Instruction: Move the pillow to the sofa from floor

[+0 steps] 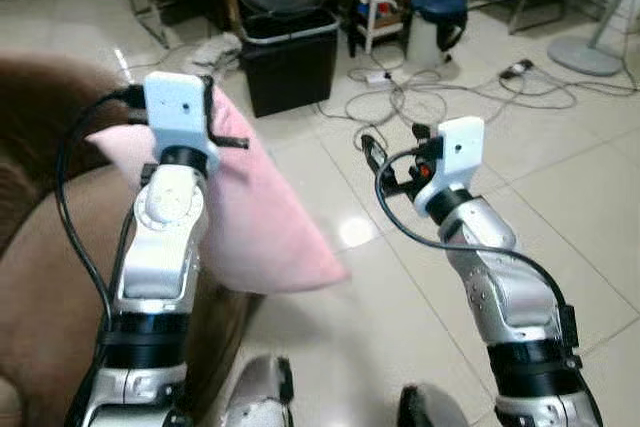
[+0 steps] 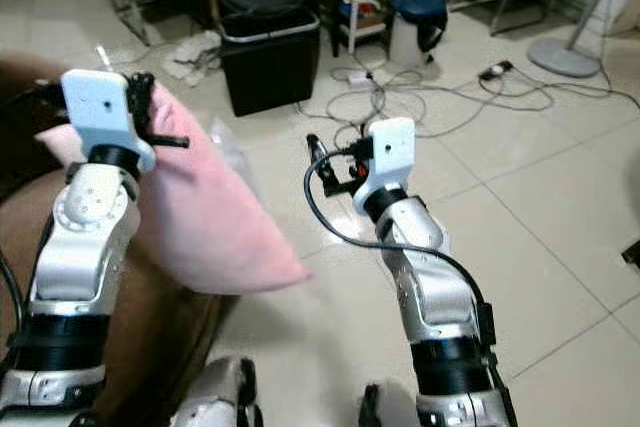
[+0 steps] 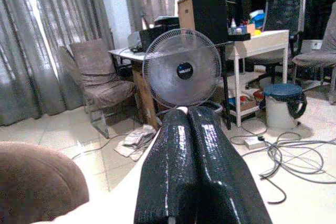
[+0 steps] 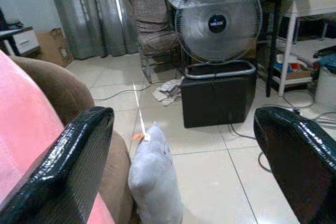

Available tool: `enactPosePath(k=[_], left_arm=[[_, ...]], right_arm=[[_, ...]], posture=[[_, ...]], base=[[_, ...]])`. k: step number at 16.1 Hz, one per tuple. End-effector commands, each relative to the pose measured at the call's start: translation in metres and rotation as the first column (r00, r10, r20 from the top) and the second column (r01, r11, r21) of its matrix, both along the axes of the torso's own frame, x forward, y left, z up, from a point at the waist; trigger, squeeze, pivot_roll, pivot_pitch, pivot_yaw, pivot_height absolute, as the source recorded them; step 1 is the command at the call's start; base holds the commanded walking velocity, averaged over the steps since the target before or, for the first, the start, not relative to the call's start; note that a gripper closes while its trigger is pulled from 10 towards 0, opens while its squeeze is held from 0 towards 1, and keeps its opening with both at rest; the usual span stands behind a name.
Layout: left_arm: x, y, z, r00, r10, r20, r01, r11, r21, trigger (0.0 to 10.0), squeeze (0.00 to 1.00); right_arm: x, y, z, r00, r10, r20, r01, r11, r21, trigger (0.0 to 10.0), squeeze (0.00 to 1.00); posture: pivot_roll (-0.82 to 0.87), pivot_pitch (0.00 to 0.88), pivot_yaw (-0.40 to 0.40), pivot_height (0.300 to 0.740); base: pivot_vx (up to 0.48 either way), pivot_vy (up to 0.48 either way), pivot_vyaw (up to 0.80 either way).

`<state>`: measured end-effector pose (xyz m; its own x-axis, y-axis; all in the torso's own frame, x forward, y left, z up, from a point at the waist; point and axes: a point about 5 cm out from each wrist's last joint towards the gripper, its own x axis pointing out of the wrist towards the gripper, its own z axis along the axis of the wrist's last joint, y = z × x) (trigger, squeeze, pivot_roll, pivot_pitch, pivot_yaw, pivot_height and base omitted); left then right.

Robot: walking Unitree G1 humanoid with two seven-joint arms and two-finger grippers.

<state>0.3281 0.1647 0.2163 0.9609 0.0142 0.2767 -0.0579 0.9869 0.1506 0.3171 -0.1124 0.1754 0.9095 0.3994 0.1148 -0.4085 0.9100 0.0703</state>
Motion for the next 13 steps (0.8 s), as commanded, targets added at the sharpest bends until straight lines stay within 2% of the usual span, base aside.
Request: enactPosePath(k=[1, 4, 10, 11, 13], left_arm=[[-0.003, -0.002, 0.008, 0.999, 0.010, 0.043, -0.010, 1.000, 0.022, 10.0, 0.00], [-0.004, -0.004, 0.000, 1.000, -0.010, 0.020, 0.008, 0.996, 0.086, 10.0, 0.00], [-0.005, -0.004, -0.008, 1.000, -0.029, -0.006, 0.029, 0.993, 0.117, 10.0, 0.00], [-0.005, -0.005, -0.009, 0.999, -0.034, -0.011, 0.035, 0.992, 0.121, 10.0, 0.00], [-0.006, -0.005, -0.011, 0.999, -0.040, -0.021, 0.042, 0.991, 0.125, 10.0, 0.00]], right_arm=[[0.001, 0.004, 0.003, 1.000, 0.018, 0.015, -0.018, 1.000, -0.005, 10.0, 0.00], [0.004, 0.005, 0.002, 1.000, 0.029, 0.008, -0.029, 1.000, -0.008, 10.0, 0.00], [0.005, 0.006, -0.002, 0.999, 0.040, -0.004, -0.040, 0.999, -0.033, 10.0, 0.00], [0.006, 0.005, -0.004, 1.000, 0.016, -0.012, -0.017, 1.000, -0.013, 10.0, 0.00], [0.006, 0.004, -0.007, 1.000, 0.005, -0.018, -0.006, 0.999, -0.047, 10.0, 0.00]], posture=[[0.04, 0.000, 0.036, 0.716], [0.05, 0.000, 0.031, 0.740], [0.05, 0.000, 0.032, 0.740], [0.05, 0.000, 0.033, 0.740], [0.05, 0.000, 0.034, 0.740]], base=[[0.000, 0.000, 0.00], [0.000, 0.000, 0.00], [0.000, 0.000, 0.00], [0.000, 0.000, 0.00], [0.000, 0.000, 0.00]])
